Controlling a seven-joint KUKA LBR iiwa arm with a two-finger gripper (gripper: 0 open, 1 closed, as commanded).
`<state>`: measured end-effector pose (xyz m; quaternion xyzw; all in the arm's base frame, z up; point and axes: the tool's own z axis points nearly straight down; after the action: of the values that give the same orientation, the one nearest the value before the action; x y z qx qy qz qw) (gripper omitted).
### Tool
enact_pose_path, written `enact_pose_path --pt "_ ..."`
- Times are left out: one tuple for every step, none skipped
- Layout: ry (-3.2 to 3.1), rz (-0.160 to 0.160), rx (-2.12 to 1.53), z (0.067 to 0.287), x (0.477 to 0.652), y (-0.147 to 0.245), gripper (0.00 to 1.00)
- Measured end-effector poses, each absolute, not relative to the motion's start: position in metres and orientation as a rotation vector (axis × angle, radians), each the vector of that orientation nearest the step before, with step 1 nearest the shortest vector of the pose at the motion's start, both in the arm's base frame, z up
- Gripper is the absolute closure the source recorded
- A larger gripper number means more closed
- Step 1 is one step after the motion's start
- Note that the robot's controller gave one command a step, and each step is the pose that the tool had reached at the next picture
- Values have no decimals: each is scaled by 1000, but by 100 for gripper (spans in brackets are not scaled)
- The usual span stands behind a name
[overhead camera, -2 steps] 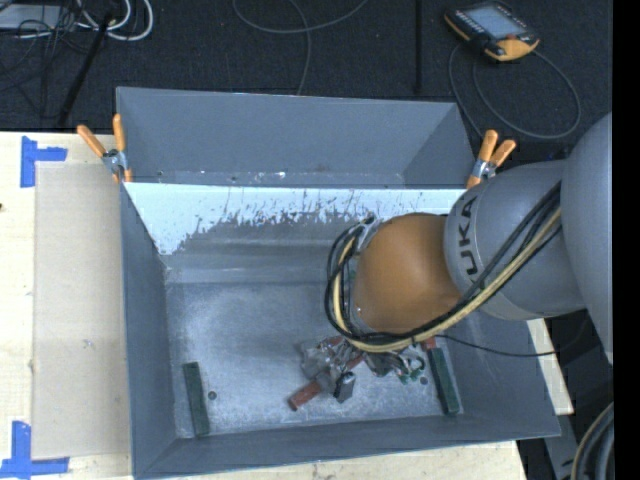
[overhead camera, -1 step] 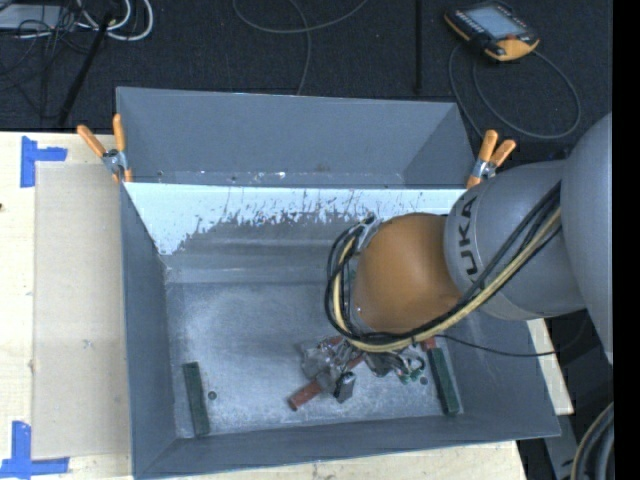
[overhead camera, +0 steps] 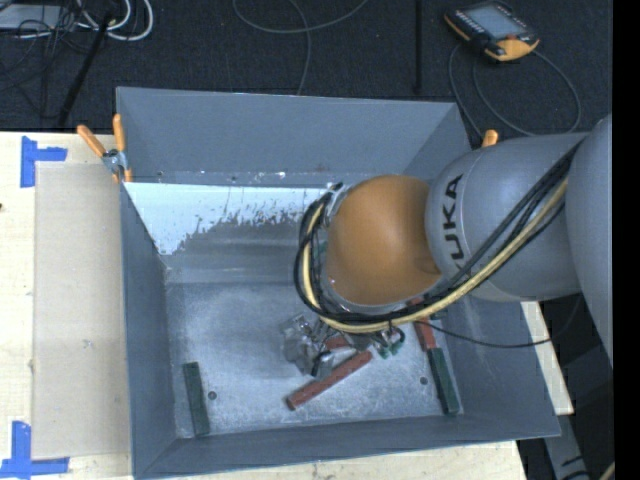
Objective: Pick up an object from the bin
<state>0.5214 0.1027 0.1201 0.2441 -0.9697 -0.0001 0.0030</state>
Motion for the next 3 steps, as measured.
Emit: enact_pose_path --pt "-3038 -9 800 172 537 90 100" --pt "-3076 -2 602 114 527 32 0" --pt "-3081 -2 604 117 528 33 0"
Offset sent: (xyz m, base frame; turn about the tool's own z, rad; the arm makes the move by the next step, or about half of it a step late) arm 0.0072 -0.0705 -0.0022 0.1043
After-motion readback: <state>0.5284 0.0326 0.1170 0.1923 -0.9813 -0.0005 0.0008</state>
